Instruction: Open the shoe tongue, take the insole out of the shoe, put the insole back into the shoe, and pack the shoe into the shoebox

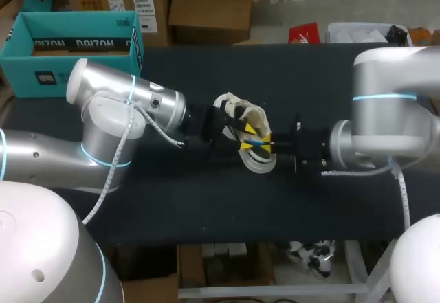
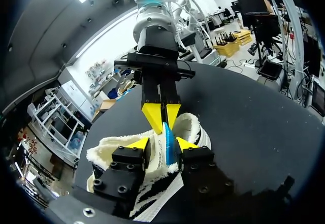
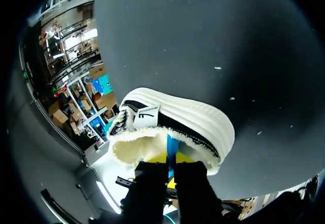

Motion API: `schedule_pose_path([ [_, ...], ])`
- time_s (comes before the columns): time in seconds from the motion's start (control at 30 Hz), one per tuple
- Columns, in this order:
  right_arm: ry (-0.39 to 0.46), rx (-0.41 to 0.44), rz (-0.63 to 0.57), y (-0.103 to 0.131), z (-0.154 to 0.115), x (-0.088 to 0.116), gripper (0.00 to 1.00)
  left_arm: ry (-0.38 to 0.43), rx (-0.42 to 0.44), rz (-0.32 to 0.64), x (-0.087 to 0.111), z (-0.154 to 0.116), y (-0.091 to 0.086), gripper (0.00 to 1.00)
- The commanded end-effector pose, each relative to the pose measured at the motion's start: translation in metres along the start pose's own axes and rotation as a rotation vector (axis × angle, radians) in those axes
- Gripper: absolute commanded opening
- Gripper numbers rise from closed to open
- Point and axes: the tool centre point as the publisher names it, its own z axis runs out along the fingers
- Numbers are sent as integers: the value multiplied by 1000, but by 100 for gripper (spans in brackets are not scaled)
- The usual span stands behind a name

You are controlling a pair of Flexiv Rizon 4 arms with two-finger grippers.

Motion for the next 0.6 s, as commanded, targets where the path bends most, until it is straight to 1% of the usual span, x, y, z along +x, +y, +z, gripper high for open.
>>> schedule_pose_path([
  [0.03,-19,8,5,7,11,2,0,4,15,-1,2,-7,-2,53],
  [0.1,-22,8,10,8,11,0,0,10,20,-3,3,-13,-5,55],
  [0.17,-25,6,13,8,11,-2,0,9,20,-4,4,-20,-9,68],
  [0.2,-36,1,18,8,10,-4,0,13,27,-11,4,-25,-11,75],
  [0.27,-50,-3,26,10,9,-8,0,21,32,-30,4,-34,-16,98],
  [0.3,-60,-8,32,11,9,-10,0,29,42,-40,5,-39,-19,100],
  [0.5,-94,-23,51,11,7,-19,0,64,103,-133,9,-69,-38,100],
  [0.53,-97,-26,51,10,6,-20,6,70,112,-149,8,-74,-40,100],
  [0.57,-98,-27,51,10,5,-19,23,72,110,-165,8,-78,-42,100],
  [0.6,-99,-30,46,8,3,-19,37,76,113,-177,9,-81,-44,100],
])
